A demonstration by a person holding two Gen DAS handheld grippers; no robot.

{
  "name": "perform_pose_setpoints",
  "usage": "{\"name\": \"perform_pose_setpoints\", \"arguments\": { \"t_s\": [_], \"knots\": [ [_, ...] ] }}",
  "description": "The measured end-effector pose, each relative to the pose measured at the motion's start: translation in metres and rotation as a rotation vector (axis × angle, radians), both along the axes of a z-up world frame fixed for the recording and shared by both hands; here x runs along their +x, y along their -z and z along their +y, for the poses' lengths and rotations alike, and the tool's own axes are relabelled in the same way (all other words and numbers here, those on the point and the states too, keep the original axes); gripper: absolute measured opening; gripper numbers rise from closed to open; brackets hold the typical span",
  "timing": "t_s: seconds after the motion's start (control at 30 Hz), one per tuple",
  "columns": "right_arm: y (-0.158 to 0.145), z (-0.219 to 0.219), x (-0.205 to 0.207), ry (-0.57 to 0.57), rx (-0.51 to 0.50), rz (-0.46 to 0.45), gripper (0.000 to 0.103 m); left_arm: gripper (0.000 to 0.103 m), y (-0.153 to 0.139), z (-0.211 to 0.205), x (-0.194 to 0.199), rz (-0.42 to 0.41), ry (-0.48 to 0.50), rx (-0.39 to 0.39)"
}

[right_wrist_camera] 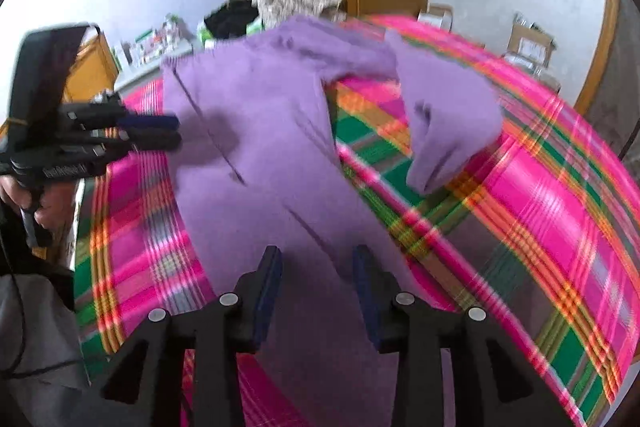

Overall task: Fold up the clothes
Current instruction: 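Grasp the sweatshirt's hem with the right gripper and lift it toward the collar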

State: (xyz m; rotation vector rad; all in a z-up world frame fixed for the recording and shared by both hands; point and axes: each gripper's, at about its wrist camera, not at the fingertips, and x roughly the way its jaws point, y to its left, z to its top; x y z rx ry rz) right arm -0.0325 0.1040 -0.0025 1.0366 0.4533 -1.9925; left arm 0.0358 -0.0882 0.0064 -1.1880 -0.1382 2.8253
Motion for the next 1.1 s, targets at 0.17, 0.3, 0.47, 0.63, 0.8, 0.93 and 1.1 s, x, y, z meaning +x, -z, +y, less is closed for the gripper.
{"name": "perform_pose_setpoints", "arguments": {
  "t_s": [0.17,0.3,0.47,0.63,0.8,0.93,1.1],
  "knots": [
    [-0.002,0.005,0.006,-0.009,-0.014,-0.002,0.005,0.031,0.001,-0.002,-0.002,-0.003,-0.011,0.006],
    [-0.012,0.01,0.022,-0.014,-0.037,0.024,0.005,0.031,-0.001,-0.003,-0.002,0.005,-0.016,0.013],
    [-0.028,0.017,0.051,-0.049,-0.085,0.037,0.004,0.031,-0.006,-0.004,0.002,0.024,-0.022,0.018],
    [-0.031,0.015,0.084,-0.104,-0.105,0.014,0.004,0.031,-0.016,-0.005,0.009,0.056,-0.029,0.019],
    [-0.015,0.013,0.104,-0.142,-0.096,-0.064,0.005,0.031,-0.02,-0.003,0.014,0.067,-0.026,0.015],
    [-0.009,0.018,0.109,-0.106,-0.103,-0.075,0.005,0.031,-0.004,0.002,0.008,-0.016,-0.033,-0.038],
    [-0.03,0.03,0.099,-0.003,-0.235,-0.024,0.01,0.031,0.011,-0.002,0.008,-0.081,-0.052,-0.032]
  ]
}}
